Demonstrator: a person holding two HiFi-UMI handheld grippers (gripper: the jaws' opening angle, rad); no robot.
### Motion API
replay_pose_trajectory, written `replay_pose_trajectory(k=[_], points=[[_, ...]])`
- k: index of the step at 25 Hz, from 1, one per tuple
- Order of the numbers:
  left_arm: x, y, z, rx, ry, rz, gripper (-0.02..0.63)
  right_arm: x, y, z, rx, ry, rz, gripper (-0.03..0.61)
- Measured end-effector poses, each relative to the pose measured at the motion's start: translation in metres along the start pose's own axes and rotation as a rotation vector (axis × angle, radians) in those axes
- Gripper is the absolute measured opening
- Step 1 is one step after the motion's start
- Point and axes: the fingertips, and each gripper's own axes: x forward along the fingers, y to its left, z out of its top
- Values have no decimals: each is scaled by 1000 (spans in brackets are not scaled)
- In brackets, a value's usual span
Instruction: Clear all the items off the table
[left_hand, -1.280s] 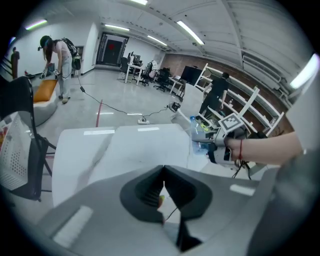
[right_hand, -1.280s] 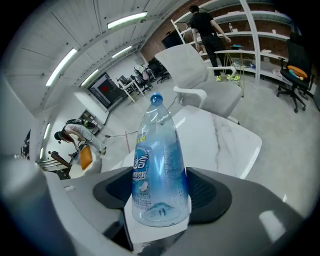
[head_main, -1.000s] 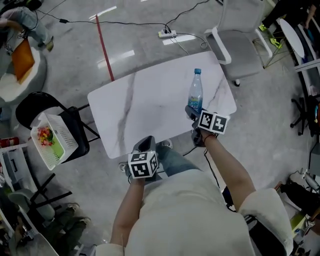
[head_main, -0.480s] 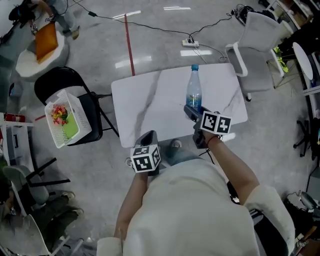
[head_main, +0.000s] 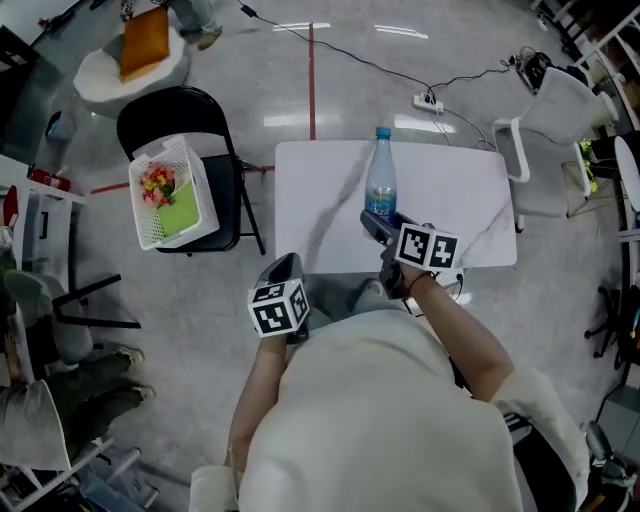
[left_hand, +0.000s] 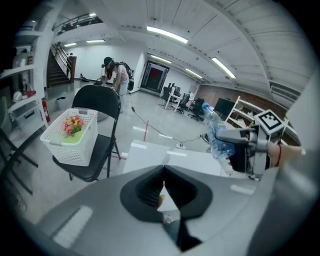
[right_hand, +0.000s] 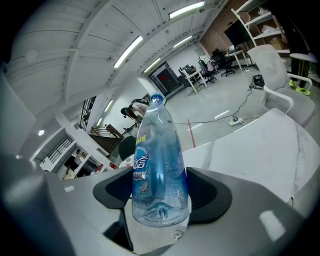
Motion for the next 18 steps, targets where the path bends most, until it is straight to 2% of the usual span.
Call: replay_pose_trajectory(k=[8, 18], points=[[-46, 104, 13, -156, -79, 139, 9, 62, 110, -25, -111, 107, 142, 328], [-100, 212, 2, -271, -126, 248, 9, 133, 234, -70, -222, 206, 284, 328]])
